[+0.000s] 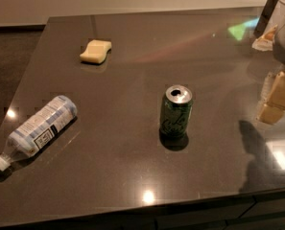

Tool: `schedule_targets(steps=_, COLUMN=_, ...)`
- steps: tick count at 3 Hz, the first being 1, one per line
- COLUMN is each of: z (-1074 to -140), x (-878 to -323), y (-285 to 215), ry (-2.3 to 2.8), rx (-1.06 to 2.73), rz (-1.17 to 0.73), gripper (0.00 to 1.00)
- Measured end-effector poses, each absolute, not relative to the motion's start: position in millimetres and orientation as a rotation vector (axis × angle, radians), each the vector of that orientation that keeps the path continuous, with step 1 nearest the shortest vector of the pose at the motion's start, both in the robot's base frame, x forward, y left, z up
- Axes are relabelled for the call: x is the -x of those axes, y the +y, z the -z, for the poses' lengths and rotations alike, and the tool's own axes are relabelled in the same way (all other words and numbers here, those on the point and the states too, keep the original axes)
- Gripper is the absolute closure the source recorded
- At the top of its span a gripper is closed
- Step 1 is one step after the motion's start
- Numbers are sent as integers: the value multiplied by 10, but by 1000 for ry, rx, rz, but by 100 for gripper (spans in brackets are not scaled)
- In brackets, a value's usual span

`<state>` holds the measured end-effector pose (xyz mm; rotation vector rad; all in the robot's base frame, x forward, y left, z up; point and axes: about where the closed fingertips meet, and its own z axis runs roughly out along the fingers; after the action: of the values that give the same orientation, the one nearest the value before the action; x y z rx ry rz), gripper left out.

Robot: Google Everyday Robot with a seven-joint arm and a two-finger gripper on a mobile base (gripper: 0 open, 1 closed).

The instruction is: Knock green can over

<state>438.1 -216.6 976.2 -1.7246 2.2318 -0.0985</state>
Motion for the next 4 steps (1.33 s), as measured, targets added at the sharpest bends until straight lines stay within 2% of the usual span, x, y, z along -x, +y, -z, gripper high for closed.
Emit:
schedule_targets(steps=2, z=-9770, x=-4403, y=-2116, ry=2221, rx=1720, rz=82, gripper=0)
schedule_targets(steps=4, z=-9606, x=-4425, y=-1618, ry=2102, rx=1719, rz=-66, gripper=0)
